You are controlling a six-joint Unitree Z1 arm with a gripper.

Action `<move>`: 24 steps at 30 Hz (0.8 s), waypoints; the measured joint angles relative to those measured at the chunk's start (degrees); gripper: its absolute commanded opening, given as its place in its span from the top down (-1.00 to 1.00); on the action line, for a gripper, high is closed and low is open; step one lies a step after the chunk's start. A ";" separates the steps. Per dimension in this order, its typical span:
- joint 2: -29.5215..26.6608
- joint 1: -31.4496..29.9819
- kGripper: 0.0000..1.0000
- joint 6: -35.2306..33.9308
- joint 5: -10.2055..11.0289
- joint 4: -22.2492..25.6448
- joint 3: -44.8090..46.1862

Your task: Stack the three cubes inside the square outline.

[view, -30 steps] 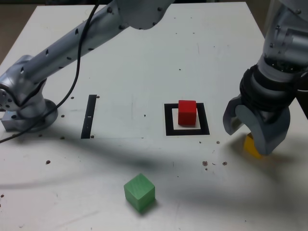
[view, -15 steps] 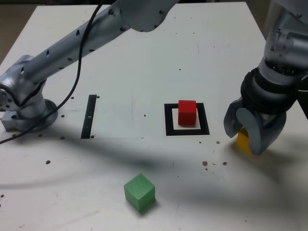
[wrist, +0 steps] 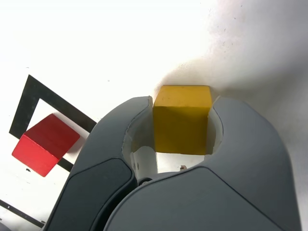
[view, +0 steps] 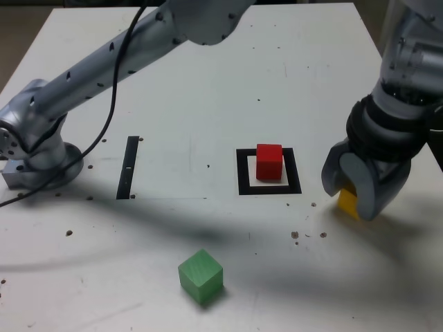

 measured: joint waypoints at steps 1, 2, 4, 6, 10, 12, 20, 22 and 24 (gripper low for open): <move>-0.60 0.00 0.46 -0.20 0.00 0.16 0.11; -1.56 0.00 0.46 -0.46 0.00 0.33 0.52; -3.73 0.00 0.46 -1.09 0.02 0.70 1.74; -6.41 0.00 0.46 -2.02 0.34 0.95 3.64; -12.01 0.05 0.46 -5.51 2.35 1.19 9.47; -14.63 0.38 0.46 -7.82 2.96 1.25 12.72; -21.91 3.05 0.46 -18.02 3.36 1.24 21.66; -21.91 3.40 0.46 -20.78 3.02 1.19 23.81; -22.24 3.98 0.46 -23.77 2.18 0.89 25.89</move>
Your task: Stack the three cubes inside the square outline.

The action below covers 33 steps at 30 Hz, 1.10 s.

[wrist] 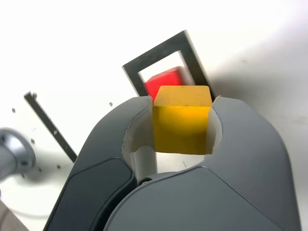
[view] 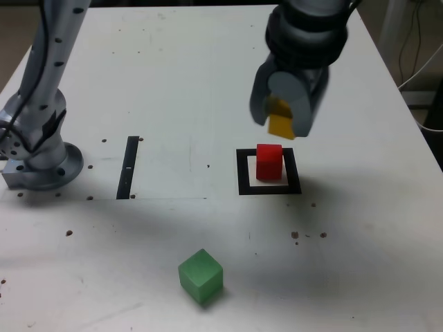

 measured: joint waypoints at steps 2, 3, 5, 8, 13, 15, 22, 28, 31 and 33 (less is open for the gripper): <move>-0.48 0.87 0.46 -2.39 -1.22 -0.75 2.20; -0.66 1.29 0.46 -3.21 -1.83 -1.20 3.27; -0.77 1.80 0.46 -4.06 -2.67 -2.04 4.63; -0.87 2.14 0.46 -4.51 -3.06 -2.88 5.73; -0.89 2.55 0.46 -4.79 -3.76 -3.54 6.72; -0.89 2.55 0.46 -4.79 -4.04 -3.72 6.97; -0.89 3.75 0.46 -4.80 -5.00 -4.25 8.70; -0.89 3.87 0.46 -4.76 -5.97 -5.05 9.41; -0.89 3.99 0.46 -4.63 -6.50 -5.76 9.95; -0.89 4.02 0.46 -4.52 -6.77 -6.27 10.18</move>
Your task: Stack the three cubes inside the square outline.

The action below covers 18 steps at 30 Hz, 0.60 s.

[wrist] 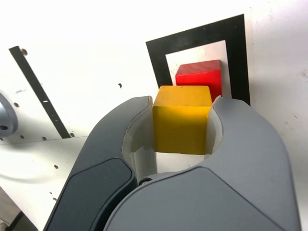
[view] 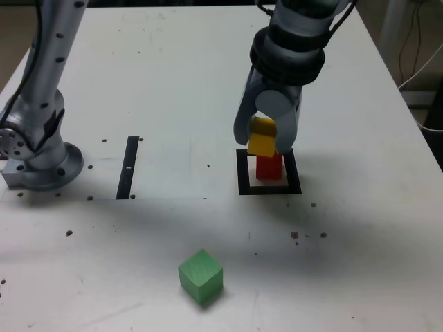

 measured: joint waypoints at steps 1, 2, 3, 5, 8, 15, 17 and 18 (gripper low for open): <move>0.00 0.02 0.46 0.03 -0.09 -0.16 0.06; 0.00 0.03 0.46 0.04 -0.19 -0.30 0.12; 0.00 0.08 0.46 0.07 -0.27 -0.49 0.19; 0.01 0.25 0.46 0.08 -0.37 -0.95 0.38; 0.07 0.49 0.46 0.08 -0.45 -1.36 0.50; 0.16 1.36 0.45 0.15 -0.98 -2.76 1.62; 0.16 1.43 0.45 0.15 -1.03 -3.44 1.89; 0.16 1.49 0.45 0.15 -1.03 -3.69 2.02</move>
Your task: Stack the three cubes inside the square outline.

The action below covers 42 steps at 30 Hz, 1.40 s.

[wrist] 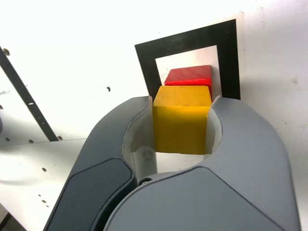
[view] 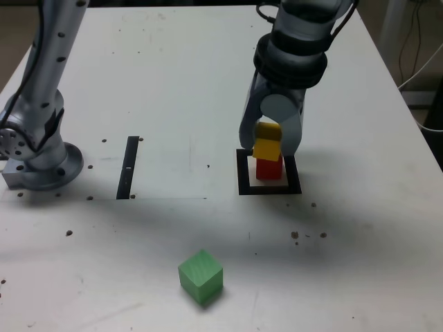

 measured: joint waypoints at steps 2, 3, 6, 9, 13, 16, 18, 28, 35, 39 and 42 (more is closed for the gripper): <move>0.00 0.14 0.45 0.07 0.00 -0.44 0.23; 0.00 0.20 0.45 0.09 0.00 -0.61 0.30; 0.01 0.23 0.43 0.18 0.00 -0.98 0.37; 0.01 0.24 0.37 0.22 0.00 -1.10 0.45; 0.01 0.42 0.19 0.47 0.00 -1.18 0.67; 0.01 0.52 -0.07 0.72 -0.02 -1.19 0.81; 0.01 0.56 -0.27 0.95 -0.14 -1.19 0.93; 0.11 0.96 -0.99 1.43 -0.45 -1.19 1.13; -1.22 0.96 -0.99 1.37 -0.02 -1.00 1.48; -4.29 0.89 -0.99 0.91 0.03 -0.93 2.87; -7.77 -0.33 -0.99 -0.68 0.47 -0.93 4.24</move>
